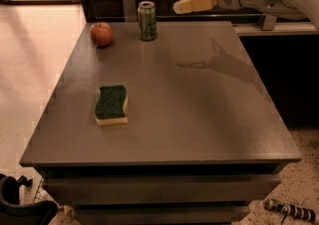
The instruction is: Move green can near sponge
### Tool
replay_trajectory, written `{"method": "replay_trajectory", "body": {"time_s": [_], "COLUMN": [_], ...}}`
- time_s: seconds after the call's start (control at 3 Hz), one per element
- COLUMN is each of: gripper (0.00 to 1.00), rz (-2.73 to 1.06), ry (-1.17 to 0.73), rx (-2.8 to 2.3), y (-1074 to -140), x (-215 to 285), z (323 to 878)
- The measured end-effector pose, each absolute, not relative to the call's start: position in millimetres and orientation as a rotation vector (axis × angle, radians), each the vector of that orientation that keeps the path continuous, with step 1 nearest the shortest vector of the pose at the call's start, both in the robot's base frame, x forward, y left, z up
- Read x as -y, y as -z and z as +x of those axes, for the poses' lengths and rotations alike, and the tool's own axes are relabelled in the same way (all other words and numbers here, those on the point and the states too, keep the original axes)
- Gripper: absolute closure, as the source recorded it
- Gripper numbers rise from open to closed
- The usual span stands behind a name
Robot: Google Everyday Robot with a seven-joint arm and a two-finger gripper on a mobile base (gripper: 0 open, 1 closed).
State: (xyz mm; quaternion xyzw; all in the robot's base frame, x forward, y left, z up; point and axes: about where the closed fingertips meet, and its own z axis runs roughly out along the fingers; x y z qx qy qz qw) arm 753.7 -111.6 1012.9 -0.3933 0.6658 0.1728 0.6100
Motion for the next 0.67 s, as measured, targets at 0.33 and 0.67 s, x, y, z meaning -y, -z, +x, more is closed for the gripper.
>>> {"method": "replay_trajectory", "body": {"time_s": [0.33,0.67], "gripper": [0.00,0.00], "rz": [-0.888,-0.852], "ry": [-0.420,-0.466], "rx": [-1.552,-1.595], "y": [-1002,-977], "x": [106,95], "z": [760,784]}}
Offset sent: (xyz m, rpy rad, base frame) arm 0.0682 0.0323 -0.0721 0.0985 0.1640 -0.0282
